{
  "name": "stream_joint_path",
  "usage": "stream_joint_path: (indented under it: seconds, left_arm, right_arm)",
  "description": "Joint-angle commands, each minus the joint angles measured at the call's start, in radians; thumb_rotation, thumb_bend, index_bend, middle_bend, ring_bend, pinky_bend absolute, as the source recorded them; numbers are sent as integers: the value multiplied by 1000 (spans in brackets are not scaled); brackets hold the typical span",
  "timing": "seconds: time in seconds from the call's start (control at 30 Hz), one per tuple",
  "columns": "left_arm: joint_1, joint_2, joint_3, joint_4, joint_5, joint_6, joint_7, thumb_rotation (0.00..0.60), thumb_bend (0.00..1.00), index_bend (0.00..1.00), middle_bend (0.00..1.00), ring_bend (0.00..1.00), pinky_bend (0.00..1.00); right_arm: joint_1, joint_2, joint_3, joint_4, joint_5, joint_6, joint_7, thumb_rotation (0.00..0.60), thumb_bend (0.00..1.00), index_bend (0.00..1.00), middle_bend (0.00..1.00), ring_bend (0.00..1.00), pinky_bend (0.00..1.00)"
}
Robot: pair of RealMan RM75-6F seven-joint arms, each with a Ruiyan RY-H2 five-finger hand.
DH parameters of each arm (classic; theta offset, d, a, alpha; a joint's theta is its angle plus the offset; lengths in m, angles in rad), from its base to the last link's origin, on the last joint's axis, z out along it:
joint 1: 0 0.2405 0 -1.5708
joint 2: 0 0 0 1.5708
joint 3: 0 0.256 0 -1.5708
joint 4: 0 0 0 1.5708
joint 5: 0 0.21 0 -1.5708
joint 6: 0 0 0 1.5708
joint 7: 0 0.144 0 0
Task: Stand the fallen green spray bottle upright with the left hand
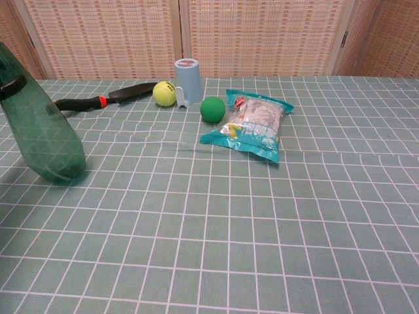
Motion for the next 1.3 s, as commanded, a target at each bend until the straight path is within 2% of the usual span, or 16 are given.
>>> stream_joint_path:
  seconds: [0.03, 0.13, 0.37, 0.47, 0.67, 1.07, 1.3]
  left_arm:
    - [21, 14, 29, -29, 22, 10, 11, 600, 242, 464, 358, 170, 148]
    - [34, 23, 52, -47, 40, 11, 14, 600, 202, 408, 327, 141, 138]
    - [53, 42, 85, -85, 60, 2, 28, 600, 107, 73, 211, 55, 108]
    - [63, 51, 94, -103, 73, 9, 32, 600, 101, 3, 184, 35, 108]
    - [82, 66, 117, -137, 98, 22, 42, 600, 100, 0, 121, 1, 101]
    - [101, 106, 138, -217, 107, 8, 78, 600, 97, 0, 5, 0, 80]
    - [122, 147, 149, -286, 150, 51, 119, 600, 89, 0, 0, 0, 73]
  right_arm:
    - [-3, 5, -3, 2, -15, 5, 22, 600, 55, 454, 152, 0, 163]
    - [-5, 10, -6, 5, -27, 7, 51, 600, 55, 454, 152, 0, 163]
    - [-4, 20, -10, 11, -47, 5, 108, 600, 55, 454, 152, 0, 163]
    - [-3, 23, -10, 12, -52, 3, 124, 600, 55, 454, 152, 0, 163]
    - [-2, 29, -13, 12, -60, -1, 149, 600, 55, 454, 152, 0, 163]
    - [0, 41, -17, 11, -77, -3, 205, 600, 55, 454, 152, 0, 163]
    - [6, 55, -19, 7, -89, -14, 262, 600, 55, 454, 152, 0, 163]
